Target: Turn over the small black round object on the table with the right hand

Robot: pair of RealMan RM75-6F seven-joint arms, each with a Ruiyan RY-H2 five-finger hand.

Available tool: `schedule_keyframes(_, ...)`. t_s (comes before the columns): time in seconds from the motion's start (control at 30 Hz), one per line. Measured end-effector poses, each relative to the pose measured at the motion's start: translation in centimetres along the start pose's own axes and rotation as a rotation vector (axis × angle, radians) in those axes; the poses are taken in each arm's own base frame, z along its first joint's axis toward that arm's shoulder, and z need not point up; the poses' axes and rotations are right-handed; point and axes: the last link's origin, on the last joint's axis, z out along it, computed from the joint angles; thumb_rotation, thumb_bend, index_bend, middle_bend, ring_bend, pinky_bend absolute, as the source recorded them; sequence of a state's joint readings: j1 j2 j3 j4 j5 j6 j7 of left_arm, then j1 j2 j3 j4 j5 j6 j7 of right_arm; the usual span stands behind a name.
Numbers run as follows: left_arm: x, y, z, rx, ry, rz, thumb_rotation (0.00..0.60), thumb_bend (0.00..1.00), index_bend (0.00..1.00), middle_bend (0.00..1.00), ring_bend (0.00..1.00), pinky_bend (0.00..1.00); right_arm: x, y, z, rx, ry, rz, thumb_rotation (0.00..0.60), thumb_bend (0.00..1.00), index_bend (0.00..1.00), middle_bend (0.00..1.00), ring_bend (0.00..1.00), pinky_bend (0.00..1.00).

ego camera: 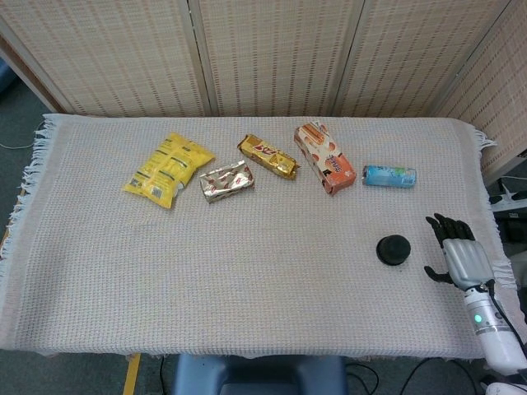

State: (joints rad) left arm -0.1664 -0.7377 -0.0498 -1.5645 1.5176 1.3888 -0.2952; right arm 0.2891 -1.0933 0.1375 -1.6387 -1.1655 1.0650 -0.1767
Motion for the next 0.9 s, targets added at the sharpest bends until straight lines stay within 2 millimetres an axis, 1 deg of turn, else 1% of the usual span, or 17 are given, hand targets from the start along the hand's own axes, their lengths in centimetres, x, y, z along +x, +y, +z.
schedule_keyframes(0.23, -0.1, -0.1, 0.1, 0.002, -0.009, 0.002, 0.600, 0.53, 0.50, 0.15, 0.19, 0.52, -0.1, -1.0, 3.2, -0.015, -0.125, 0.033, 0.600, 0.15, 0.00, 0.00, 0.00, 0.01)
schedule_keyframes(0.5, 0.0, -0.1, 0.1, 0.008, -0.015, -0.003, 0.600, 0.53, 0.50, 0.15, 0.19, 0.52, -1.1, -3.0, 6.2, 0.010, -0.222, 0.032, 0.600, 0.15, 0.00, 0.00, 0.00, 0.01)
schedule_keyframes(0.63, 0.1, -0.2, 0.1, 0.012, -0.017, -0.010, 0.600, 0.53, 0.50, 0.15, 0.19, 0.52, -2.0, -3.4, 7.1, 0.008, -0.277, 0.034, 0.600, 0.15, 0.00, 0.00, 0.00, 0.03)
schedule_keyframes(0.9, 0.1, -0.3, 0.1, 0.014, -0.023, -0.012, 0.600, 0.53, 0.50, 0.15, 0.19, 0.52, -3.2, -3.3, 7.6, -0.009, -0.316, 0.001, 0.600, 0.15, 0.00, 0.01, 0.00, 0.11)
